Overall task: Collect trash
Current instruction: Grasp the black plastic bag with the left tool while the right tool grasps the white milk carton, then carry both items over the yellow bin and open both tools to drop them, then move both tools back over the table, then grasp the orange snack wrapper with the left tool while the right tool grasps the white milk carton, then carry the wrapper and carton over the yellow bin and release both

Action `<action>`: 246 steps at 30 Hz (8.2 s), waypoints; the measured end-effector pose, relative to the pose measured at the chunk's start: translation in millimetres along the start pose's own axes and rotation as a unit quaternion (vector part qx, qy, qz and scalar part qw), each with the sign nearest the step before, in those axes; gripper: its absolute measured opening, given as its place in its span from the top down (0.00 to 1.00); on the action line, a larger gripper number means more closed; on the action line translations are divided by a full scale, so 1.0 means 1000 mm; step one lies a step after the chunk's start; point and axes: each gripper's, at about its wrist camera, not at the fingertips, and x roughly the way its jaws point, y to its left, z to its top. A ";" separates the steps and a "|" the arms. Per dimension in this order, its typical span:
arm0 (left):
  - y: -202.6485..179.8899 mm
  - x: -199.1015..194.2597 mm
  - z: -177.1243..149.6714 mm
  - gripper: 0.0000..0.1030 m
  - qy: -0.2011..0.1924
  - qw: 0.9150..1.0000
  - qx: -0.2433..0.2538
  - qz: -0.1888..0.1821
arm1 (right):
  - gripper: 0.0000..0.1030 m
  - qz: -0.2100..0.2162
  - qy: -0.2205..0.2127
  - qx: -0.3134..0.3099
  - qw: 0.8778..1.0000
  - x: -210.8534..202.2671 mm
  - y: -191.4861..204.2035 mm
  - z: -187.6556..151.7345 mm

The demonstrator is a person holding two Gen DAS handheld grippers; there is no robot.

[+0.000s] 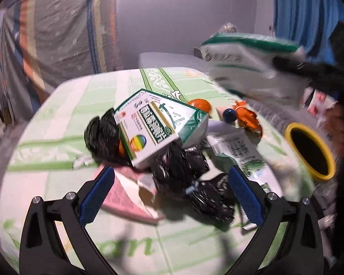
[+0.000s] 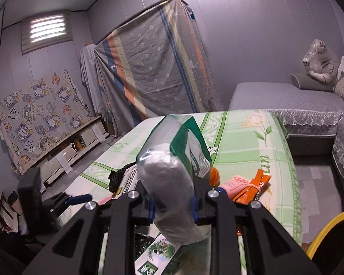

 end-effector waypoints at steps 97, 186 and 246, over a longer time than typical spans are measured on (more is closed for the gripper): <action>-0.292 0.091 0.105 0.08 -0.025 0.984 0.024 -0.174 | 0.50 -0.416 -0.089 0.264 0.866 -0.225 -0.206 -0.117; -0.159 0.132 0.070 0.08 0.072 0.994 0.073 -0.047 | 0.47 -0.215 -0.002 0.207 0.954 -0.102 -0.102 -0.099; -0.201 0.191 0.092 0.90 0.082 0.977 0.197 -0.004 | 0.47 -0.187 -0.021 0.240 0.952 -0.124 -0.114 -0.109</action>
